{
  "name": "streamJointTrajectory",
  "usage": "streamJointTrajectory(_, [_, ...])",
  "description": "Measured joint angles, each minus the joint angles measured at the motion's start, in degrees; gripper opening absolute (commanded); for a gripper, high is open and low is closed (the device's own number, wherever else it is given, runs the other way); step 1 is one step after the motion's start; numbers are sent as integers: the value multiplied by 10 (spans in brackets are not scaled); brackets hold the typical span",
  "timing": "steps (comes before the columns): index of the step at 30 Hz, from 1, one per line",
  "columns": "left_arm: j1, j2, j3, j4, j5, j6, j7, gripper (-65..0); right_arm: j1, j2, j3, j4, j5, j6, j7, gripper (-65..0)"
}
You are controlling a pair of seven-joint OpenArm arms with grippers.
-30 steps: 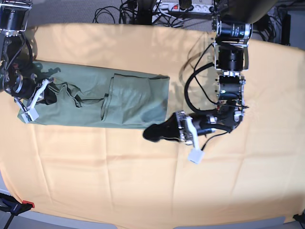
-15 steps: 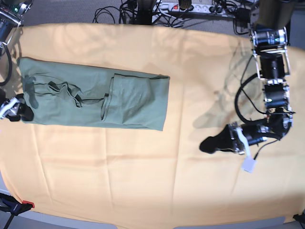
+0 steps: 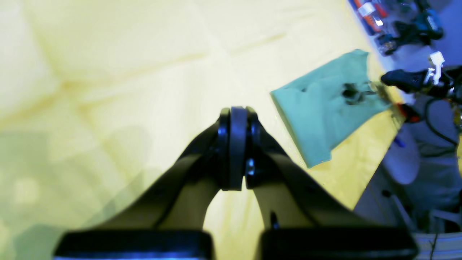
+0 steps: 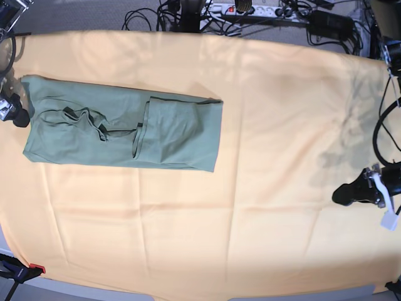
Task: Fold the T-shirt properly
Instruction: 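Grasp the opposite strip end with the right gripper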
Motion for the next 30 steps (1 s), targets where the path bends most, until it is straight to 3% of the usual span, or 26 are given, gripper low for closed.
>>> streamJointTrajectory(8, [-1, -46, 0, 1, 0, 0, 1, -650, 45, 8, -4, -167, 135, 52, -80, -242])
streamJointTrajectory(16, [-1, -44, 1, 1, 0, 0, 1, -650, 51, 13, -123, -164, 182, 56, -109, -250])
streamJointTrajectory(19, [-1, -44, 1, 1, 0, 0, 1, -650, 51, 13, -130, -163, 176, 57, -110, -357])
streamJointTrajectory(22, [-1, -44, 1, 1, 0, 0, 1, -650, 50, 21, -133, -163, 161, 59, -111, -620])
streamJointTrajectory(23, [-1, -44, 1, 1, 0, 0, 1, -650, 50, 25, -134, -163, 160, 57, -109, -650])
streamJointTrajectory(30, [-1, -44, 1, 1, 0, 0, -2, -650, 81, 63, -134, -167, 115, 51, -116, -650])
